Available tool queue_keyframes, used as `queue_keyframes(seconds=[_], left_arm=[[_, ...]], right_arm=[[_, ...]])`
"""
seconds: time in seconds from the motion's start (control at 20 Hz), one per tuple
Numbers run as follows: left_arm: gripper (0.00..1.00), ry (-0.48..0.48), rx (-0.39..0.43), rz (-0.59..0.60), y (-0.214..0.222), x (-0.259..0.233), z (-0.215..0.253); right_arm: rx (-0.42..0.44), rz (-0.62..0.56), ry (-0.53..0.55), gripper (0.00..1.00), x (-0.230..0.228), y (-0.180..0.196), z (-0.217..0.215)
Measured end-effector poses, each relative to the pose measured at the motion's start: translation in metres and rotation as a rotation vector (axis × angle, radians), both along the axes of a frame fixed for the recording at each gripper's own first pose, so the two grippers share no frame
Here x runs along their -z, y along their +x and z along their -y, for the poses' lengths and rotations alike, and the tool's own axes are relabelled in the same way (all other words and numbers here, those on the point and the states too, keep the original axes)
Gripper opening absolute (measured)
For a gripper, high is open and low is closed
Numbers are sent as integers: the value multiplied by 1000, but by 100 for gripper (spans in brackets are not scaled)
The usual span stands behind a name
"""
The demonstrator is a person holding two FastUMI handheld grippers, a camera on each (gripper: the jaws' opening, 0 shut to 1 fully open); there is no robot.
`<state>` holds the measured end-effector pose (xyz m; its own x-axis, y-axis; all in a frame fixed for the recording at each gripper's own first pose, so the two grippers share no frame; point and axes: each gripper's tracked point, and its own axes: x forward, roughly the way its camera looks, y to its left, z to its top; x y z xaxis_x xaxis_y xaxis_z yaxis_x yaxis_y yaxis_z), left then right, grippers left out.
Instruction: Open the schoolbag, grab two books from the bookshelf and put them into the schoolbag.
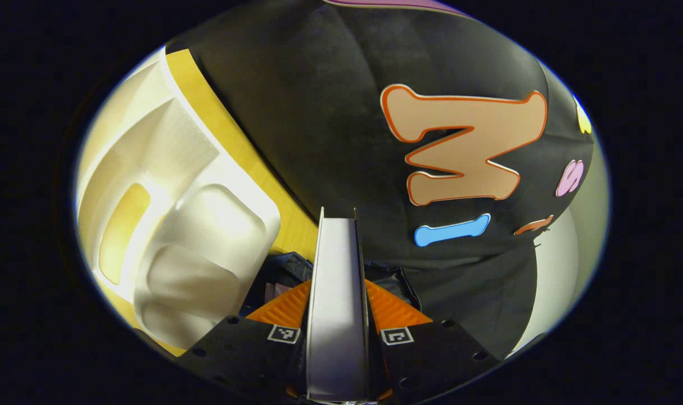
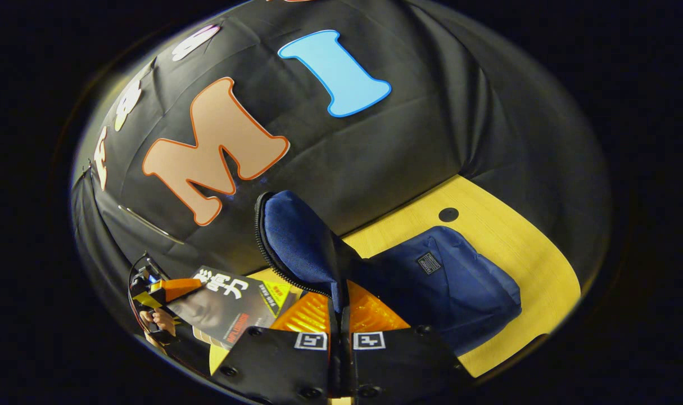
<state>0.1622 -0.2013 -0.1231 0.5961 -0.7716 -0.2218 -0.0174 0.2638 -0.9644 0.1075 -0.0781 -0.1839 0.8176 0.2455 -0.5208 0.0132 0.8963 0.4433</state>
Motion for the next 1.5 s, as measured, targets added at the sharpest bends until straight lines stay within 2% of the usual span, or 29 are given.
queue_keyframes(seconds=[0.35, 0.75, 1.05, 1.35, 1.5], left_arm=[[39, 82, 31, -44, -1, 39, 52], [38, 90, 42, -96, 0, 69, 102], [38, 95, 2, -89, 4, 77, 128], [38, 71, 10, -104, -10, 86, 169], [38, 32, -25, -131, -11, 90, 184]], right_arm=[[-17, 7, 18, 2, -1, 1, 0], [-60, 16, 6, 3, 0, 1, -9], [-60, 11, 38, 2, -1, 0, -7], [-67, 14, 57, 2, -2, -2, -10], [-72, 21, 66, 2, -4, -4, -15]])
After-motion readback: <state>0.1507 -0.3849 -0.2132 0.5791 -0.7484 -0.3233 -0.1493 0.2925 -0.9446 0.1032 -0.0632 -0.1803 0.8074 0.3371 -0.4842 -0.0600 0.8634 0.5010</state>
